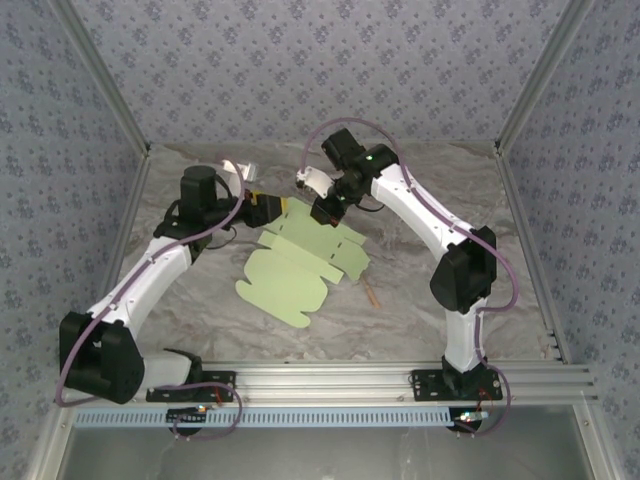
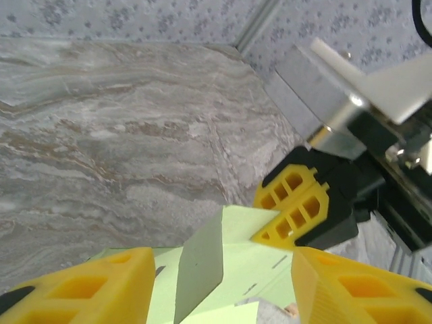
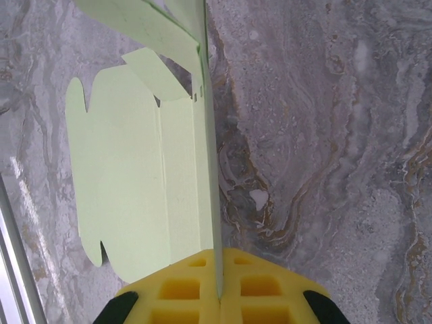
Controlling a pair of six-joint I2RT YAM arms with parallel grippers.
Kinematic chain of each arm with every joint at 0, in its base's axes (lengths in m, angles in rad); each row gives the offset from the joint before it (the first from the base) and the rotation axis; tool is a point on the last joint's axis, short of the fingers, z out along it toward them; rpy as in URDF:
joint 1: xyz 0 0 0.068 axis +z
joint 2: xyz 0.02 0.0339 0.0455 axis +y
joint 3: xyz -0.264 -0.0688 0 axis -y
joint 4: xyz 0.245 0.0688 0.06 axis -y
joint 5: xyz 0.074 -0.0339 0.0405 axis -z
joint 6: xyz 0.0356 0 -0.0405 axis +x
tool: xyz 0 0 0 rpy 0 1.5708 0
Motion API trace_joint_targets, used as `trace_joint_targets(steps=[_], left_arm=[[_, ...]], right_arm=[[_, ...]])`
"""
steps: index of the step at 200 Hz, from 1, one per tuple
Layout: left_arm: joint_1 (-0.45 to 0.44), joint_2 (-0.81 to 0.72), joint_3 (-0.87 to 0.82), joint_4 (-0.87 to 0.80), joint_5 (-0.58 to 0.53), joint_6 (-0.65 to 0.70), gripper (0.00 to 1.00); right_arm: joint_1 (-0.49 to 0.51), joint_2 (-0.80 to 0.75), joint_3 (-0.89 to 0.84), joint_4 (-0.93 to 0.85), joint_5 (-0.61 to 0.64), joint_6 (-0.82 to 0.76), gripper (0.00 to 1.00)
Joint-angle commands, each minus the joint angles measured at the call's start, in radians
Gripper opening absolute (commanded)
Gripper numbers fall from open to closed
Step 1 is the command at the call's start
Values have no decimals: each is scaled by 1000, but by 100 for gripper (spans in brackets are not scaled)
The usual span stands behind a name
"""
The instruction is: Fold the paper box
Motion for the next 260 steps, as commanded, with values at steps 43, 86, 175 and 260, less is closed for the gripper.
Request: trace_joint_targets(steps=[43, 86, 175, 260], left_arm=[[-38, 18, 33, -91, 95, 206, 53], [-53, 74, 67, -123, 43, 237, 32], [-86, 103, 62, -41, -82, 204, 11], [-148, 115, 38, 31, -133, 205, 8]], right_arm=[[-13, -43, 14, -93, -59, -71, 0], [-13, -47, 14, -93, -61, -73, 0], [4, -40, 12, -64, -49, -2, 0], [24, 2, 93, -54, -22, 214, 0]])
